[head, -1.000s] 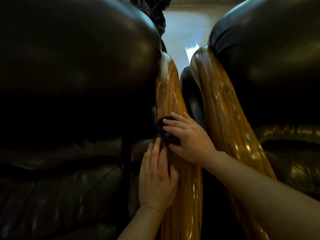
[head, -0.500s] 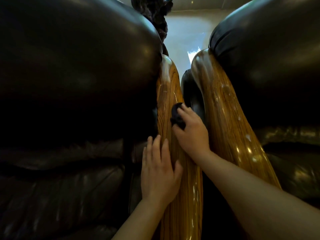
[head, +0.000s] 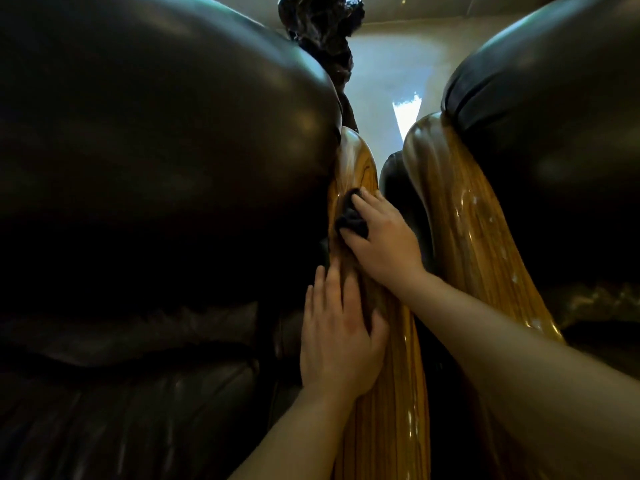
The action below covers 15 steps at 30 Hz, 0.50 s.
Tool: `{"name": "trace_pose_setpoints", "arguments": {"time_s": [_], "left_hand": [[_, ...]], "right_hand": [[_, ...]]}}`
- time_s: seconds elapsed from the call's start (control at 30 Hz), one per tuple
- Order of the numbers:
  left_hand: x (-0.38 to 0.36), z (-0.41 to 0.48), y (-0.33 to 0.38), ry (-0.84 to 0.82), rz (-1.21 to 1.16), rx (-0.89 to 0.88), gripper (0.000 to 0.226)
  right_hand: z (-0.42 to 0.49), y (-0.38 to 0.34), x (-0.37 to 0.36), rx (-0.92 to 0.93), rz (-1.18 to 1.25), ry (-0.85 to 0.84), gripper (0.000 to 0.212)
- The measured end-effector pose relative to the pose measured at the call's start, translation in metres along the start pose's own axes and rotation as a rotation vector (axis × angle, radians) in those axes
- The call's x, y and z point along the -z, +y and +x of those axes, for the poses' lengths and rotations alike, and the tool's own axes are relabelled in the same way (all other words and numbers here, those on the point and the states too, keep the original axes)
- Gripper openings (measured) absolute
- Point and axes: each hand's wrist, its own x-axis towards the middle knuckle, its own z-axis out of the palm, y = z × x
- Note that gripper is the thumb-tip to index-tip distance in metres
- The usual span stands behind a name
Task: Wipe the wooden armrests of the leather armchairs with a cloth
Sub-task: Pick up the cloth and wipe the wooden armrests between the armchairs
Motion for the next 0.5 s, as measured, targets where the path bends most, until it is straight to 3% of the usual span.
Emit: {"name": "trace_pose_setpoints", "arguments": {"time_s": [0.13,0.23,0.33,0.5], "left_hand": [[0.002,-0.002,0.000,-0.015,0.005,0.003,0.067],[0.002,-0.003,0.000,-0.008,0.027,0.015,0.068],[0.001,-0.001,0.000,-0.029,0.012,0.019,0.066],[0.002,-0.001,0.001,-0.036,0.017,0.046,0.064]], "right_hand": [[0.013,-0.001,0.009,0.309,-0.268,-0.183,0.063],[-0.012,0.010,0.019,0.431,-0.240,-0.221,0.056],[-0.007,0.024,0.024,0.387,-0.231,-0.203,0.056],[0.053,0.001,0.002,0.064,-0.169,-0.067,0.056]]}}
